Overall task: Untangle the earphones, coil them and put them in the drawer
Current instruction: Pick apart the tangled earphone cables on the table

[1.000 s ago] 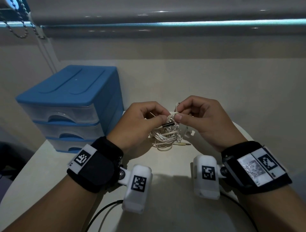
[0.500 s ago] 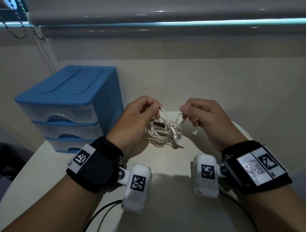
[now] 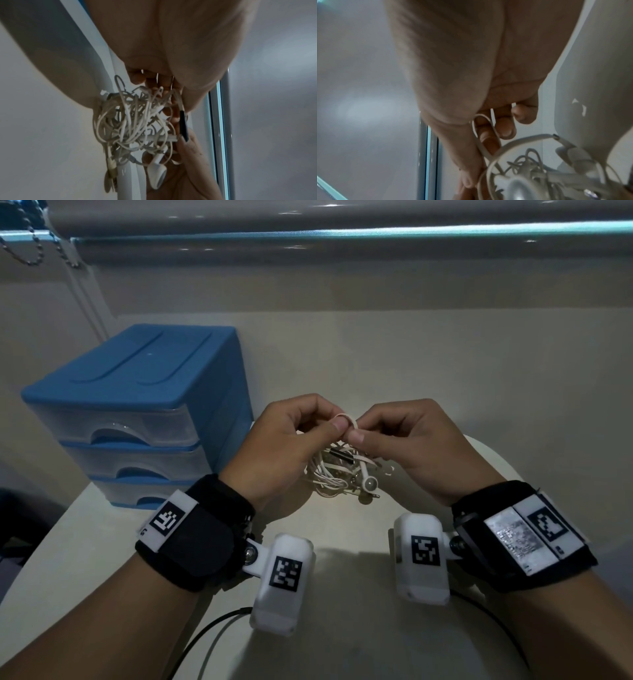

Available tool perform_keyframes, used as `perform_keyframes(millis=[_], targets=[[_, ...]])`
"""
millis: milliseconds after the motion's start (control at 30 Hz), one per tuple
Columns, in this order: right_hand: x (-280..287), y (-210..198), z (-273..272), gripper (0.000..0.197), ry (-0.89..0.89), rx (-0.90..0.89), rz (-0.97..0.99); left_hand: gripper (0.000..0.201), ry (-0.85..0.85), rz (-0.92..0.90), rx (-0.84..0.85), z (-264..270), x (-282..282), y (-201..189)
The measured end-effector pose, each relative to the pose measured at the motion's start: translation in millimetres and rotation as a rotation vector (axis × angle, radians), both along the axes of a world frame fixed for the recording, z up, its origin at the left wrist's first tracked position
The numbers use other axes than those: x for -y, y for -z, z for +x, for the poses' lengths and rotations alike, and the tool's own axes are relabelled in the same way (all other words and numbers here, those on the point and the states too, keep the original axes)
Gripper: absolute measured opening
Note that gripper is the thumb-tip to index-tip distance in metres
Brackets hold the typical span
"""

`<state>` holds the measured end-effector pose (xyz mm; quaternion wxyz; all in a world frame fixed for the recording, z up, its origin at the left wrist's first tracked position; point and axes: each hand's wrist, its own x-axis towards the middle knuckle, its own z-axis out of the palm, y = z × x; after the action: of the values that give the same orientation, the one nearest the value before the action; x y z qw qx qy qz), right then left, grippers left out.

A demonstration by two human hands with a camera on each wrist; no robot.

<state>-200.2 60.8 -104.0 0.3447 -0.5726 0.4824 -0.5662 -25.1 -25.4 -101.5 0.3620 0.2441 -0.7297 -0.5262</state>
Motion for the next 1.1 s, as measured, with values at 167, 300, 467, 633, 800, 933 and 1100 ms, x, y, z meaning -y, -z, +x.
perform_keyframes(millis=[167,300,467,633,800,933,1100], targets=[[4,0,-2,0.010,0.070,0.030,-0.036,0.012,0.011,0.039,0.026,0,0,2],[6,1,-3,0.013,0.162,0.003,-0.106,0.005,0.030,0.064,0.082,0,-2,1],[6,0,-3,0.014,0.246,0.022,-0.183,0.007,0.055,0.022,0.136,1,-5,-1],[6,-6,-4,0.008,0.373,0.003,-0.234,0.005,0.069,0.080,0.118,0,-3,2],[6,-7,-10,0.019,0.493,0.065,-0.168,0.031,-0.053,0.109,0.047,0,0,-6],[6,-7,-15,0.019,0.564,0.138,-0.124,0.049,-0.068,0.146,0.097,0,-3,-6],[7,-8,-14,0.018,0.601,0.183,-0.124,0.060,0.083,0.128,0.148,3,-7,-5]])
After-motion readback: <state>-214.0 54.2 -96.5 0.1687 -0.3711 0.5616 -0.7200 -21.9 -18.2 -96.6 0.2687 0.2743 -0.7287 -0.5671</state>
